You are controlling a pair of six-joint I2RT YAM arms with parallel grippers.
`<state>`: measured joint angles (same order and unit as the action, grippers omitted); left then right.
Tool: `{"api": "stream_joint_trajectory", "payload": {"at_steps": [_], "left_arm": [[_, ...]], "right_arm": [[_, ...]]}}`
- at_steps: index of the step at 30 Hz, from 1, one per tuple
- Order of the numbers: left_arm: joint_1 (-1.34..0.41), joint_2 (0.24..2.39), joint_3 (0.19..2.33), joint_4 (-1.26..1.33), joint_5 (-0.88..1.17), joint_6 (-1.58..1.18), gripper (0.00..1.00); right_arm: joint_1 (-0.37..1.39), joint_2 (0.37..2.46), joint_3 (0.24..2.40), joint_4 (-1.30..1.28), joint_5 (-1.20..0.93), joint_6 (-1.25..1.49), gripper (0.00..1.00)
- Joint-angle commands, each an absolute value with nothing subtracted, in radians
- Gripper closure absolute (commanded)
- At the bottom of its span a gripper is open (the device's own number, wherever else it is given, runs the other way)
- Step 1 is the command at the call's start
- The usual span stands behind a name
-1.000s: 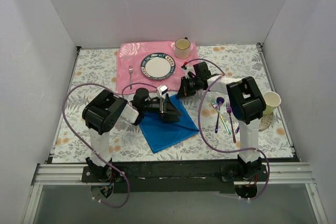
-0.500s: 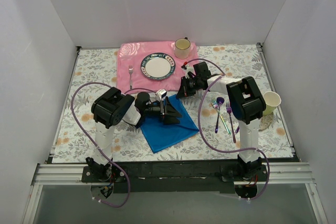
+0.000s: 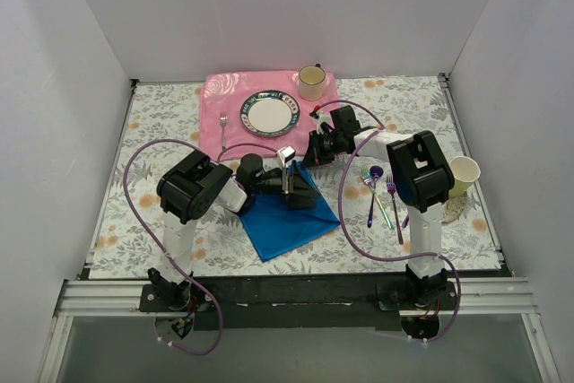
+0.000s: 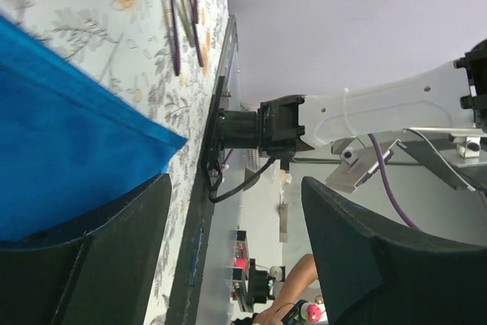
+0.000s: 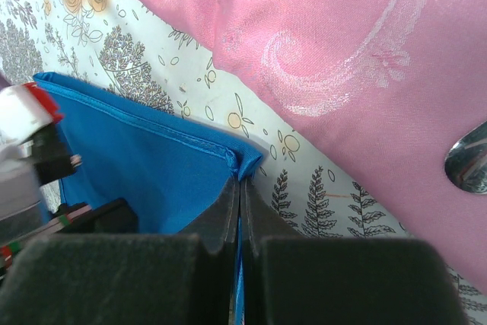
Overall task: Fold the napkin into a case and place the utensils inside
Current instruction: Smooth out the upper triangle-folded napkin at the center of the board.
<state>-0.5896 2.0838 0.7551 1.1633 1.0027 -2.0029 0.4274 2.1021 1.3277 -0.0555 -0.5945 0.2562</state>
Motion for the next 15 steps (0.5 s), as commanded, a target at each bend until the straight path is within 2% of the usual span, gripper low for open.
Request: {"api": "stream_joint_trajectory", "payload": {"at_steps": [1,8,12,15], "left_arm": [[-0.581,2.111,0.715,1.194,0.966,-2.091,0.31],[-0.572,2.141,0.738,1.193,0.988,-2.088,0.31],[-0.543,1.986,0.747,1.116,1.054,-2.011,0.28],[-0.462,1.876,0.755,0.91,1.087,-1.876,0.3]], "right_arm": [[0.426,2.106,1.347,-0.041,-0.586,0.241,0.99],[0.425,2.106,1.335,-0.038,-0.592,0.238,0.99],[0.425,2.085,1.315,-0.038,-0.595,0.236,0.99],[0.426,2.074,1.309,-0.055,-0.601,0.224,0.99]]}}
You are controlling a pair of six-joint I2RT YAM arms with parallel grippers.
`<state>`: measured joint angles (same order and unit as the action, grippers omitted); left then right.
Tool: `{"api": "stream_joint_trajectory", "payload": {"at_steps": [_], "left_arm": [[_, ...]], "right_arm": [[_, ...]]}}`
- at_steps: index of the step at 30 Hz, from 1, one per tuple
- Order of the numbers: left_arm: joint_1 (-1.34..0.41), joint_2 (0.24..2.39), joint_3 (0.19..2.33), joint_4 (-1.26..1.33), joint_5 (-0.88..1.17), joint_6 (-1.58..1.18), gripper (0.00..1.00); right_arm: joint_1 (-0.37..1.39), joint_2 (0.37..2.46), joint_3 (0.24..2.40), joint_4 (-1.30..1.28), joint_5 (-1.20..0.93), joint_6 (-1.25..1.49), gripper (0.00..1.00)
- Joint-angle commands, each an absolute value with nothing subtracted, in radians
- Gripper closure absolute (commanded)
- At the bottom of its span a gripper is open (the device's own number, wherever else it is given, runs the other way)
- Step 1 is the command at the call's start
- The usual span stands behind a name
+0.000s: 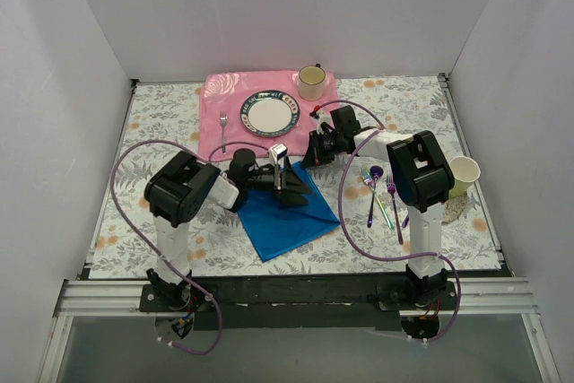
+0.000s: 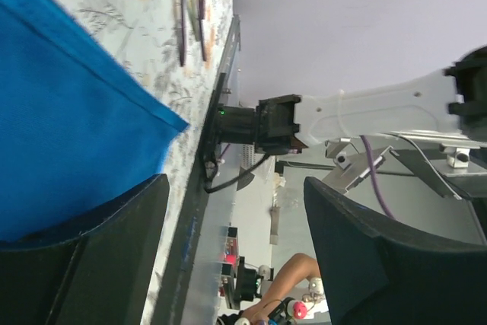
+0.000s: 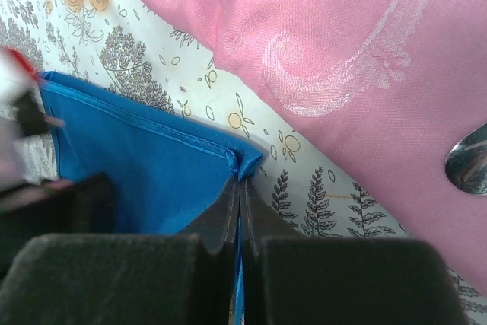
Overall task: Fold the napkin into a case and place the utensils inside
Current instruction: Smooth out the upper triangle-folded napkin at the center of the board.
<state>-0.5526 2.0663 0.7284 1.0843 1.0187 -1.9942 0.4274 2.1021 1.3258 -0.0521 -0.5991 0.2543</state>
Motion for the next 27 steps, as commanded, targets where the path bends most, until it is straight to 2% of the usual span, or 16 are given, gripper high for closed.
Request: {"api": "stream_joint_trajectory", "payload": {"at_steps": [1,3,4,7,11,18,27], "left_arm": [[-0.43,1.812,0.762,0.758,1.106,-1.831,0.34],[-0.327,1.758,0.808,0.556,1.112,-1.615,0.4],[-0.296,1.734,0.824,0.393,1.129,-1.545,0.47],[-0.204,1.717,0.847,0.264,1.172,-1.431,0.55],[-0.181,1.732,0.821,0.323,1.192,-1.479,0.65],[-0.166,1.839,0.684,0.648,1.19,-1.709,0.71],[-0.126,1.997,0.666,0.696,1.18,-1.729,0.74]], "right_arm": [[0.425,2.069,1.302,-0.06,-0.603,0.224,0.99],[0.426,2.059,1.292,-0.063,-0.604,0.218,0.99],[0.425,2.056,1.287,-0.063,-0.606,0.216,0.99],[0.425,2.049,1.273,-0.063,-0.611,0.213,0.99],[0.425,2.046,1.267,-0.057,-0.609,0.219,0.99],[0.423,2.052,1.27,-0.072,-0.607,0.219,0.99],[0.419,2.046,1.269,-0.104,-0.617,0.213,0.99]]}}
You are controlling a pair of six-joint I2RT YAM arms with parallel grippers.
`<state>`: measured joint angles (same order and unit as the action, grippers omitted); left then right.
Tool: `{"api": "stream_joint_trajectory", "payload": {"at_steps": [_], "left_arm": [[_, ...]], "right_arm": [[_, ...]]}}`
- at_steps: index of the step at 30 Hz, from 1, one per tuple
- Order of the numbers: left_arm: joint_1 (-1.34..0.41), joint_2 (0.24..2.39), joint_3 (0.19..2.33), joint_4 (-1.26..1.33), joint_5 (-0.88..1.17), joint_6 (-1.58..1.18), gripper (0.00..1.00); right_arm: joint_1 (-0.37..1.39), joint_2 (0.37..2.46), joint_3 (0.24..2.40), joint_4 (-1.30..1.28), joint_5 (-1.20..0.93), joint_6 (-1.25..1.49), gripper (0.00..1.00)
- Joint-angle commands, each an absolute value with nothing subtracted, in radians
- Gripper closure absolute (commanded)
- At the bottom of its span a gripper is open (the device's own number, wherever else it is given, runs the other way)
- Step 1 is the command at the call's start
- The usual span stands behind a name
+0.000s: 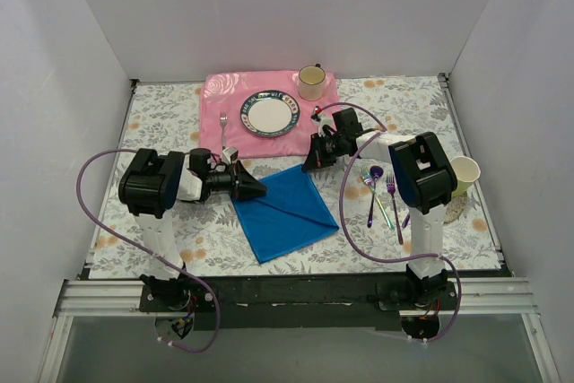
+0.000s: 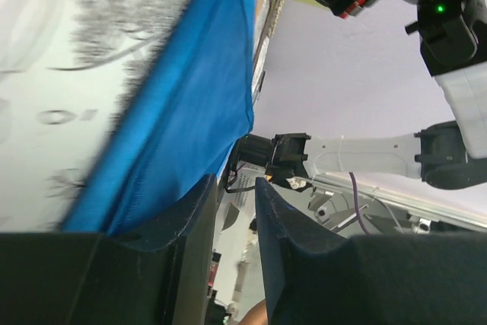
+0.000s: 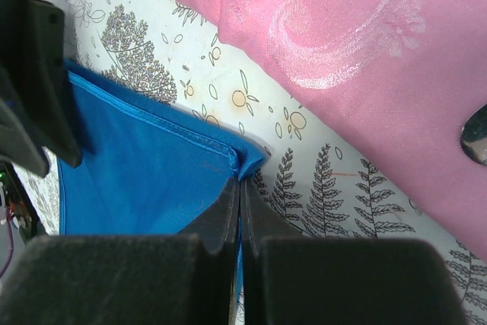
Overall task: Fold the napkin into a case and place the utensils inside
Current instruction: Smooth out the upper triangle-folded napkin at the center of the board, then pick up the upper triangle-folded napkin from the center of the board.
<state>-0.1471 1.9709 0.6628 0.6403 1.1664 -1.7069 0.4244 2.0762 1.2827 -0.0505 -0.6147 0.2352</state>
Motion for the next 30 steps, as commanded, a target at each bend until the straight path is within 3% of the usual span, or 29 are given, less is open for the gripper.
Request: {"api": "stream_joint_trajectory", "payload": {"at_steps": [1,5,12,15,17,19,22,30], "left_arm": [[-0.124,2.0,0.67,0.693,1.183,-1.73,0.74],[-0.123,1.933,0.705,0.629,1.221,-1.677,0.68],[-0.115,1.75,0.97,-0.118,1.146,-1.019,0.61],[-0.115,1.738,1.075,-0.245,1.086,-0.798,0.61],[-0.117,1.75,1.117,-0.279,1.066,-0.68,0.57],[-0.124,1.798,1.202,-0.34,1.049,-0.602,0.42],[-0.147,1.874,1.297,-0.436,1.032,-0.434,0.34],[-0.222,2.046,1.46,-0.579,1.071,-0.097,0.33]], "right_arm": [[0.417,2.045,1.264,-0.112,-0.618,0.21,0.99],[0.416,2.02,1.238,-0.124,-0.633,0.213,0.99],[0.414,1.968,1.181,-0.115,-0.669,0.274,0.99],[0.416,1.954,1.157,-0.109,-0.692,0.294,0.99],[0.414,1.939,1.14,-0.095,-0.707,0.299,0.99],[0.416,1.925,1.111,-0.048,-0.715,0.301,0.99],[0.416,1.896,1.079,0.041,-0.742,0.302,0.99],[0.414,1.849,1.023,0.213,-0.772,0.224,0.99]]}}
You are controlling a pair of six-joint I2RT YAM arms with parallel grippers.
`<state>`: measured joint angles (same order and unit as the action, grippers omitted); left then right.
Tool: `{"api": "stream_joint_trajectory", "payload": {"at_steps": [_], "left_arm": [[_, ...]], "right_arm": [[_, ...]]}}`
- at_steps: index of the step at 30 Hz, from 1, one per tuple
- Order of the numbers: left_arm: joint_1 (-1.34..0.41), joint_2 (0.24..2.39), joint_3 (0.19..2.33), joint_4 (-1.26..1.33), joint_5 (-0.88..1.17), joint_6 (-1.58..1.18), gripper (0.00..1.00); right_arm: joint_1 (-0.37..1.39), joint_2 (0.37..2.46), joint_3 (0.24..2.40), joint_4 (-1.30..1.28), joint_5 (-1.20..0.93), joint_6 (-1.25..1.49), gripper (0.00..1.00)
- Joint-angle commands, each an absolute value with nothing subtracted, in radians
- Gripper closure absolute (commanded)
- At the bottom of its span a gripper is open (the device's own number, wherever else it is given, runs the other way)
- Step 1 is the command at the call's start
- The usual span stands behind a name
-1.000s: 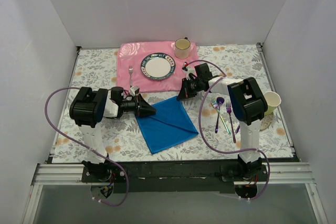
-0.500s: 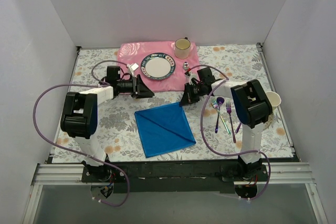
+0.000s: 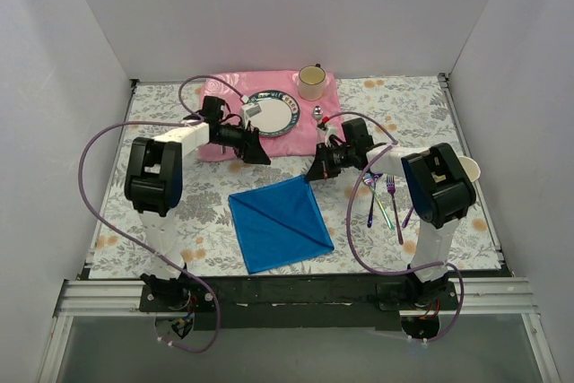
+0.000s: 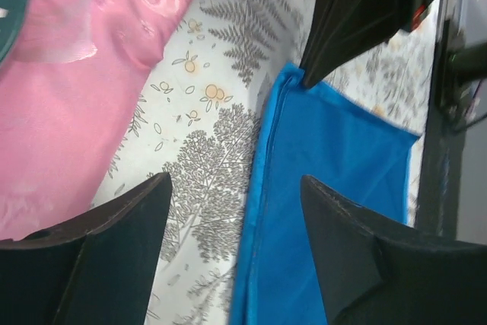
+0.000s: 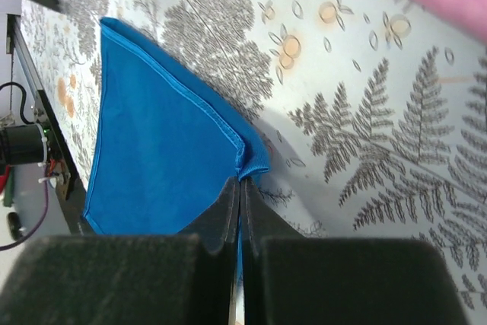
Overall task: Fold the napkin into a case and place the utensils inside
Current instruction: Pick up the upper triangle-folded napkin from the center of the board.
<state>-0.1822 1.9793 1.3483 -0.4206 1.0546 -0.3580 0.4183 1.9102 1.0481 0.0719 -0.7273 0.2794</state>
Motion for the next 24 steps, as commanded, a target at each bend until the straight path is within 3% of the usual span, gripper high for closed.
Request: {"api": "stream_joint_trajectory", "payload": {"at_steps": [1,12,19,24], "left_arm": [[-0.232,2.066,1.485,-0.606,1.077,-0.08,0.34],[-0.364,2.206,1.586,-0.672,1.101,-0.003,0.4],[-0.371,2.243,1.6,-0.695,1.158,0.047,0.51],[-0.376,2.243,1.589,-0.718,1.195,0.097,0.64]], "right_arm": [[0.414,1.845,1.019,0.219,-0.779,0.213,0.99],[0.417,1.818,0.999,0.256,-0.802,0.153,0.99],[0.417,1.809,0.992,0.253,-0.811,0.143,0.99],[0.419,1.809,0.991,0.247,-0.81,0.138,0.99]]}}
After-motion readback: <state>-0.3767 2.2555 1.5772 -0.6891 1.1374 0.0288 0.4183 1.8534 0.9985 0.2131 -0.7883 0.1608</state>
